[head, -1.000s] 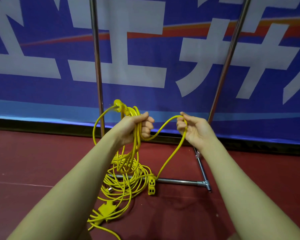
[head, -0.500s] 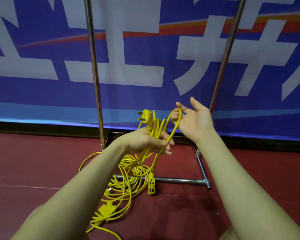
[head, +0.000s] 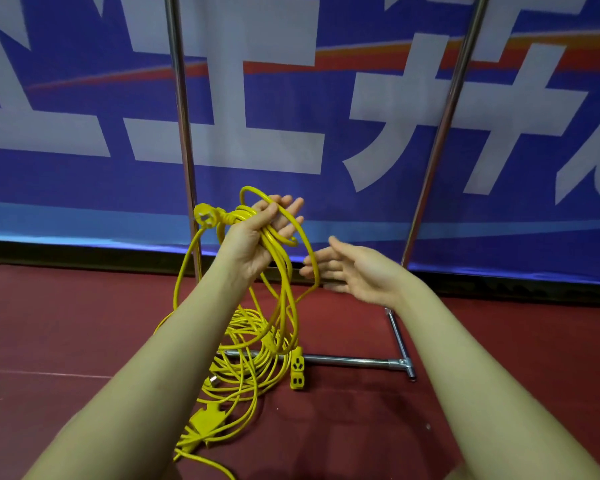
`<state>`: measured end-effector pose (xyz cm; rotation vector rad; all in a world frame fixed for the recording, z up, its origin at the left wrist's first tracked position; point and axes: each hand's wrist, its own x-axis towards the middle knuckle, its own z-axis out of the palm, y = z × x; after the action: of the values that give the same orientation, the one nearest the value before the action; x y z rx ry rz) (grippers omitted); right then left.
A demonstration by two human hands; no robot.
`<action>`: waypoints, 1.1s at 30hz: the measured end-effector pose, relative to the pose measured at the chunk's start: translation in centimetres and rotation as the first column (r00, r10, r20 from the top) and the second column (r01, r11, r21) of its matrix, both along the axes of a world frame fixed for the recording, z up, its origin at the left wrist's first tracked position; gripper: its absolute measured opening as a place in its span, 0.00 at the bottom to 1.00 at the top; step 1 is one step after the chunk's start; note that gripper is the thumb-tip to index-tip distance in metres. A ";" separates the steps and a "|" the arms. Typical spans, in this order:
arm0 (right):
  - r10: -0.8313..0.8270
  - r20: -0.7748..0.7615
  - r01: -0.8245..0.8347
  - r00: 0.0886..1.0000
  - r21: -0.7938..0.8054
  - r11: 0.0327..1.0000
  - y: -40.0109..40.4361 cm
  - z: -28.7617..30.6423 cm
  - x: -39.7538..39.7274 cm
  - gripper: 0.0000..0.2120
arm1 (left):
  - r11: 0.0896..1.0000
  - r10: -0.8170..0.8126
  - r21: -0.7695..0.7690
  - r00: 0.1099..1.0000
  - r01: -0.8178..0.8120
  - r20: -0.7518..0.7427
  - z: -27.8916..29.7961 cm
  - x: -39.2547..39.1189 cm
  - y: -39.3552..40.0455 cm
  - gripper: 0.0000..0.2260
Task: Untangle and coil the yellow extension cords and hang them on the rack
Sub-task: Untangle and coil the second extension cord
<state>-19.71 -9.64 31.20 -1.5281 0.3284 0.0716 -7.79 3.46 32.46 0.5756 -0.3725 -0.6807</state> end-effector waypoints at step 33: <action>-0.599 0.167 0.262 0.783 0.785 0.561 -2.1 3.6 -0.3 0.12 | 0.684 -0.648 0.662 0.671 0.306 0.360 -2.3 -3.8 0.2 0.09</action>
<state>-20.04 -11.76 34.83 -0.5750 0.2795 -0.4900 -11.55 3.71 30.13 1.2868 -0.9524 -1.1769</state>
